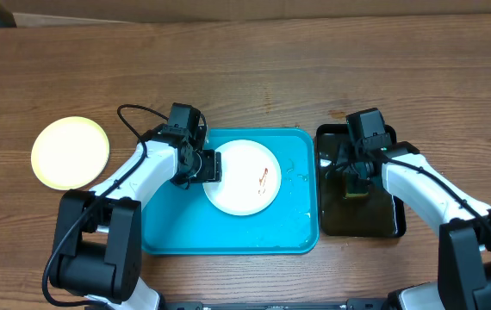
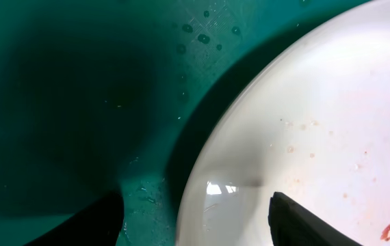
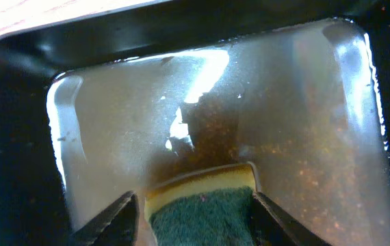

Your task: Clean dirty plates on tray and stack at the side

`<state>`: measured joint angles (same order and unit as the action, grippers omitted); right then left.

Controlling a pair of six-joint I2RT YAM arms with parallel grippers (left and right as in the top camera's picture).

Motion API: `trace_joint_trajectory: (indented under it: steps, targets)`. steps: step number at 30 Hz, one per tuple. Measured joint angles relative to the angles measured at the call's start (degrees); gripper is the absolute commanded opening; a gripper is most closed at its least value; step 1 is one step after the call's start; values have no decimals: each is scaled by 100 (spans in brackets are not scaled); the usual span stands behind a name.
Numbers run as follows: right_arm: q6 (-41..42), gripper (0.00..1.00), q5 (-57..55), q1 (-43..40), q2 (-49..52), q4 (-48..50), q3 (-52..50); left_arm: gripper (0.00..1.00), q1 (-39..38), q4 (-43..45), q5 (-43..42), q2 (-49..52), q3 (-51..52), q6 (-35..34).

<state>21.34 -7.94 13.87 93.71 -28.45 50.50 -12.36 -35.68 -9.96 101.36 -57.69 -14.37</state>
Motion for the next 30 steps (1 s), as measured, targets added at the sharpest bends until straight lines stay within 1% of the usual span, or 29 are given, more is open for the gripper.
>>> trace_joint_trajectory:
  steps: [2,4,5,6,7,8,9,10,11,12,13,14,15,16,18,21,24,28,29,30]
  targets:
    - [-13,70,2,0,74,31,-4,72,0,2,11,0,0,0]
    - [-31,72,4,0,133,55,-4,73,0,11,11,0,0,-2]
    - [-35,66,2,0,166,66,-4,72,0,11,11,0,0,-2]
    - [-37,51,2,0,208,76,-4,72,0,15,13,0,0,-2]
    - [-11,27,2,0,240,87,-7,72,0,17,13,0,0,-2]
    - [-26,16,0,0,289,96,-7,72,0,17,13,0,0,-2]
    - [-42,7,-7,0,326,94,-7,72,0,20,15,0,0,-2]
    - [-39,7,-9,0,365,101,-7,68,0,17,20,0,0,-2]
    - [-37,17,-7,0,393,116,-7,66,0,20,28,0,0,-2]
    - [-33,30,-4,0,398,133,-7,64,0,22,39,0,0,2]
    - [-39,50,0,0,398,120,-4,64,0,22,55,0,0,0]
    - [-52,59,0,0,398,22,22,65,0,33,66,0,0,-2]
    - [-52,62,2,0,398,-151,81,67,0,37,76,0,0,-2]
    - [-42,68,2,0,398,-450,181,68,0,39,79,0,0,-2]
    - [-76,84,7,0,396,-1003,442,69,-4,46,111,0,0,-2]
    - [-87,88,4,0,387,-1622,855,69,-4,66,162,0,0,-2]
    - [-122,87,2,0,343,-1875,994,68,-4,72,190,0,0,-2]
    - [-153,84,0,0,339,-1945,859,68,-4,72,205,0,0,-2]
    - [-164,80,4,0,339,-1886,774,66,-4,79,208,0,0,-2]
    - [-166,78,4,0,341,-1812,682,65,-4,79,210,0,0,-2]
